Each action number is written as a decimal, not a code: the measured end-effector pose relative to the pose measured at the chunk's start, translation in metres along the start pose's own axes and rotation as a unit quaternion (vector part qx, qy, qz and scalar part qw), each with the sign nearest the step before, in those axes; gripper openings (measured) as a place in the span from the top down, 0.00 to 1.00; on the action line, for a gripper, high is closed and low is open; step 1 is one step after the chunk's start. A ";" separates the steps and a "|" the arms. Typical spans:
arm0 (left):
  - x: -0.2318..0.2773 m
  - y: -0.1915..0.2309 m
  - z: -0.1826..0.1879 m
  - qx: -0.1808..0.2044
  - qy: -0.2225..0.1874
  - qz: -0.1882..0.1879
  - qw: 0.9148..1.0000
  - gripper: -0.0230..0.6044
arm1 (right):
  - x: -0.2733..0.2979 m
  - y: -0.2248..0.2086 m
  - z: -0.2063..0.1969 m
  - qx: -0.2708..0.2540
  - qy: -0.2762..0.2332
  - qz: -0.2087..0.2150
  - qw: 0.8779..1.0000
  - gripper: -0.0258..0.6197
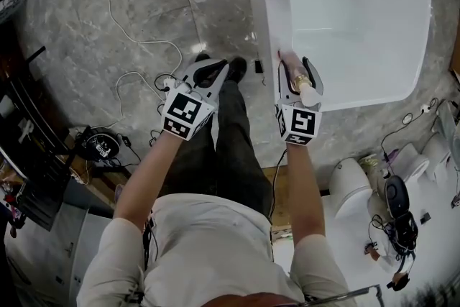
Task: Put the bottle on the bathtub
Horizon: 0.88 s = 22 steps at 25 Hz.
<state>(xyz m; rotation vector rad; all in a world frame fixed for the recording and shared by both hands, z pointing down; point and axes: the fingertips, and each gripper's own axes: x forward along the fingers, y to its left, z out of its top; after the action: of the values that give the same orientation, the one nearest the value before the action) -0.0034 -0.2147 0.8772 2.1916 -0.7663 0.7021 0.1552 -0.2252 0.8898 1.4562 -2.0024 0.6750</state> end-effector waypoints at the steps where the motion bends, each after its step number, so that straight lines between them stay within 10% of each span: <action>1: 0.001 0.001 -0.001 -0.002 0.002 0.001 1.000 0.95 | 0.000 0.000 0.000 -0.001 -0.001 -0.001 1.000 0.58; 22: -0.013 -0.015 -0.017 -0.002 0.021 -0.005 1.000 0.95 | -0.018 0.000 -0.015 0.005 0.005 -0.001 1.000 0.50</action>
<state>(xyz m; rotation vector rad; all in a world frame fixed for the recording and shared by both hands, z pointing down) -0.0065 -0.1894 0.8720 2.1693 -0.7340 0.7385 0.1620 -0.2032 0.8878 1.4585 -1.9920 0.6902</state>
